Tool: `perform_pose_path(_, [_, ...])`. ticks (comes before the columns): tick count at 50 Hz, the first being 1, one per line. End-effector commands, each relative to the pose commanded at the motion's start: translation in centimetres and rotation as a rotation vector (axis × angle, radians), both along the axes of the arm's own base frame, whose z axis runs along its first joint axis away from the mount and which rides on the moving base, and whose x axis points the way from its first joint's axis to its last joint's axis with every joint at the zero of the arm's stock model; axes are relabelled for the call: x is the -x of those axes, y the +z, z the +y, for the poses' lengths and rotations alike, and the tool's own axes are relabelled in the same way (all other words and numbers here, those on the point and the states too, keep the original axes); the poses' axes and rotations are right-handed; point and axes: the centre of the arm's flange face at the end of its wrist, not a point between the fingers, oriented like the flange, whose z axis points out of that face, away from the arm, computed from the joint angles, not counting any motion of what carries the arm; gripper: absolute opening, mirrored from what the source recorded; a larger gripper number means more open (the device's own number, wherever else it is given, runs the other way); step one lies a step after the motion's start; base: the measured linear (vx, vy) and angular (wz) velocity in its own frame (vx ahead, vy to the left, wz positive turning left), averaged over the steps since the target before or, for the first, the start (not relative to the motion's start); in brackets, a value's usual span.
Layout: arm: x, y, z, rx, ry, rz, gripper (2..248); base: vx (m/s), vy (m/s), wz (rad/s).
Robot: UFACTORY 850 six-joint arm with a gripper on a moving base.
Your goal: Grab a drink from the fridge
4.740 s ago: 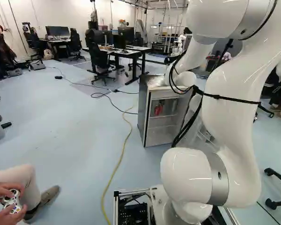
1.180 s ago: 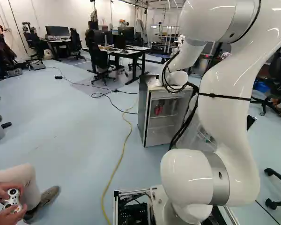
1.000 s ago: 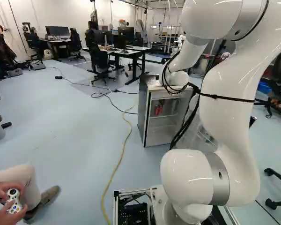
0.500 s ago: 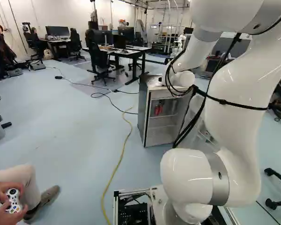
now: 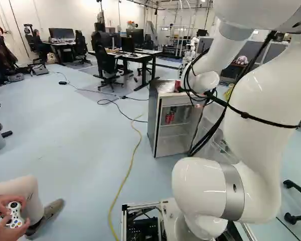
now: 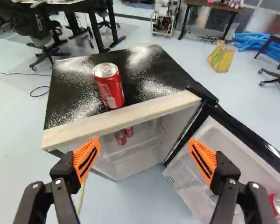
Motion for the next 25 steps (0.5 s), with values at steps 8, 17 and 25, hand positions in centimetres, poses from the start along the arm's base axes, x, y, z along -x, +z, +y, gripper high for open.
perform_pose_path(8, [0.7,0.3,-1.1,-0.022,-0.028,0.058,247,0.000,0.000,0.000])
perform_pose_path(17, [1.3,0.7,-2.2,-0.044,-0.054,0.123,247,0.000,0.000,0.000])
perform_pose_path(25, [1.9,1.1,-3.3,-0.061,-0.072,0.181,247,0.000,0.000,0.000])
